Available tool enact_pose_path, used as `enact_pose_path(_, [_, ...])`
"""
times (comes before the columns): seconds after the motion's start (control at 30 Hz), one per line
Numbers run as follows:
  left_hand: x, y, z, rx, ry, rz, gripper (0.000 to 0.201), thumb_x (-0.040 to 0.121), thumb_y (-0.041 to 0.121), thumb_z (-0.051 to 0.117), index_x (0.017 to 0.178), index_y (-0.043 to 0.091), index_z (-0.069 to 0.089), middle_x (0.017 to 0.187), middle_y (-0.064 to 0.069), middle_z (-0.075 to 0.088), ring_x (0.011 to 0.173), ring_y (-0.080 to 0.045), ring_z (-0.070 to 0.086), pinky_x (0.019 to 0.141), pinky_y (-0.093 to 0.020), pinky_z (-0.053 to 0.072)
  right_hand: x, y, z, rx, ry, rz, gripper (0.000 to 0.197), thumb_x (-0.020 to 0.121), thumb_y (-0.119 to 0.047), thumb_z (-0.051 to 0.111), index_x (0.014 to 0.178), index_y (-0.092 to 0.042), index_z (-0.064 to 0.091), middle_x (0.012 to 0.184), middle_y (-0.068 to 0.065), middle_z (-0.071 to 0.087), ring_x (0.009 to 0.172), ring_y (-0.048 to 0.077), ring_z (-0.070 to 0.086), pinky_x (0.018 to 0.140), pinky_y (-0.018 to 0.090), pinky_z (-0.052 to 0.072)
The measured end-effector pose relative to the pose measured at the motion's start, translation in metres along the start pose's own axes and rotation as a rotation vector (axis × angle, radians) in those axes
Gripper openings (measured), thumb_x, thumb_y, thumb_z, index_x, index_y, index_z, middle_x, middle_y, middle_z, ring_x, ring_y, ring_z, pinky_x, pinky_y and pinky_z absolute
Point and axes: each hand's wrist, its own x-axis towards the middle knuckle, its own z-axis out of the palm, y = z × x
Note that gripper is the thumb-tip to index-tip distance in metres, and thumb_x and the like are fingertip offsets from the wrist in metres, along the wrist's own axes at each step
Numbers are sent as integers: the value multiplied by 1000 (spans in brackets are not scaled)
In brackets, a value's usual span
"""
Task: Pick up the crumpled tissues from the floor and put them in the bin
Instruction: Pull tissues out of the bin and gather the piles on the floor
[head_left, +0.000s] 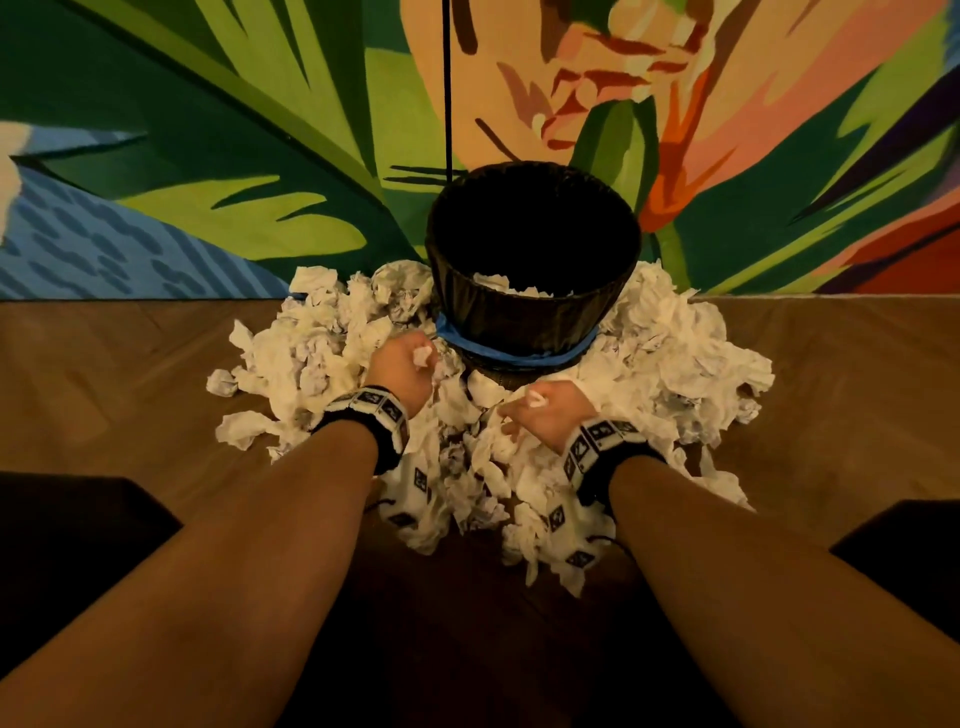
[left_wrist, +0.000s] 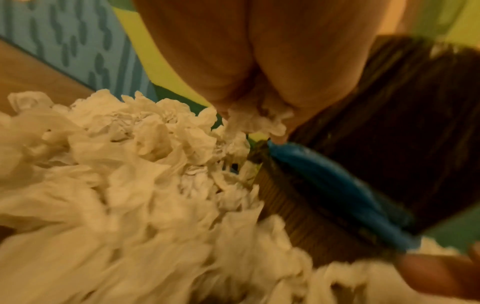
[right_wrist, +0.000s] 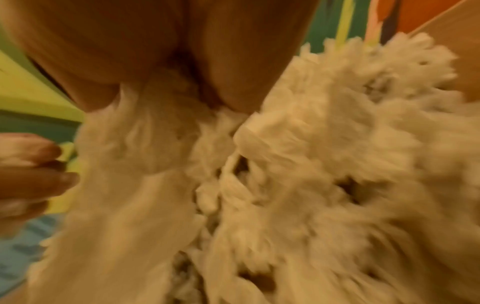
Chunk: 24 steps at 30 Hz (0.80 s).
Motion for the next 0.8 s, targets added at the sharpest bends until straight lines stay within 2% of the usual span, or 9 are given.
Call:
enact_pose_path(0.1, [12, 26, -19, -267, 189, -19, 30, 89, -9, 41, 90, 15, 59, 88, -5, 61, 77, -22, 61, 68, -37, 53, -6, -53, -18, -164, 77, -281, 38, 85, -36, 70, 56, -24, 48, 59, -3, 51, 57, 12, 49, 60, 31, 42])
enact_pose_path(0.23, [28, 59, -45, -400, 347, -11, 19, 102, 18, 46, 100, 10, 63, 72, 6, 58, 51, 6, 57, 43, -10, 40, -16, -124, -55, -164, 162, -555, 34, 85, -48, 66, 72, -22, 50, 68, -5, 55, 61, 7, 50, 53, 20, 40])
enact_pose_path(0.3, [35, 70, -52, -361, 424, -10, 38, 101, 37, 46, 89, 7, 65, 69, -1, 58, 55, -4, 53, 51, -19, 36, -16, -150, -82, -121, 223, -598, 28, 88, -52, 60, 78, -26, 52, 72, -8, 58, 62, 4, 53, 50, 10, 37])
enact_pose_path(0.37, [41, 81, -55, -411, 501, 6, 51, 100, 45, 40, 86, 2, 64, 76, -4, 58, 65, -13, 49, 56, -20, 35, -11, -166, -109, -76, 195, -638, 26, 95, -44, 46, 80, -24, 52, 76, -3, 57, 67, 12, 52, 56, 15, 37])
enact_pose_path(0.47, [54, 104, -58, -519, 444, 119, 41, 98, 30, 29, 87, 8, 63, 92, -7, 61, 77, -8, 50, 64, -13, 35, 3, -169, -146, -147, 187, -621, 32, 101, -22, 33, 95, -5, 59, 91, 10, 54, 85, 23, 50, 70, 24, 38])
enact_pose_path(0.57, [62, 122, -60, -515, 353, 154, 32, 100, 14, 28, 105, 17, 60, 99, -12, 59, 82, -18, 52, 72, -26, 38, 18, -147, -167, -252, 307, -604, 26, 100, -12, 38, 113, -1, 58, 102, 10, 54, 99, 25, 51, 79, 26, 34])
enact_pose_path(0.67, [64, 132, -55, -459, 250, 200, 38, 97, 7, 29, 123, 21, 53, 116, -26, 56, 94, -37, 57, 87, -47, 49, 31, -114, -167, -154, 448, -508, 30, 102, -15, 37, 130, -13, 47, 102, 4, 55, 87, 16, 51, 72, 23, 33])
enact_pose_path(0.73, [64, 138, -51, -357, 205, 265, 44, 96, 4, 30, 131, 21, 49, 132, -15, 50, 119, -33, 52, 106, -43, 40, 39, -96, -162, -108, 477, -463, 28, 102, -18, 40, 129, -20, 47, 106, 4, 60, 83, 19, 55, 67, 25, 37])
enact_pose_path(0.8, [67, 143, -47, -299, 167, 342, 46, 95, 1, 34, 135, 19, 46, 140, -6, 43, 129, -19, 43, 111, -23, 29, 43, -87, -159, -140, 445, -453, 31, 101, -21, 43, 132, -26, 46, 112, 5, 63, 87, 22, 61, 68, 27, 44])
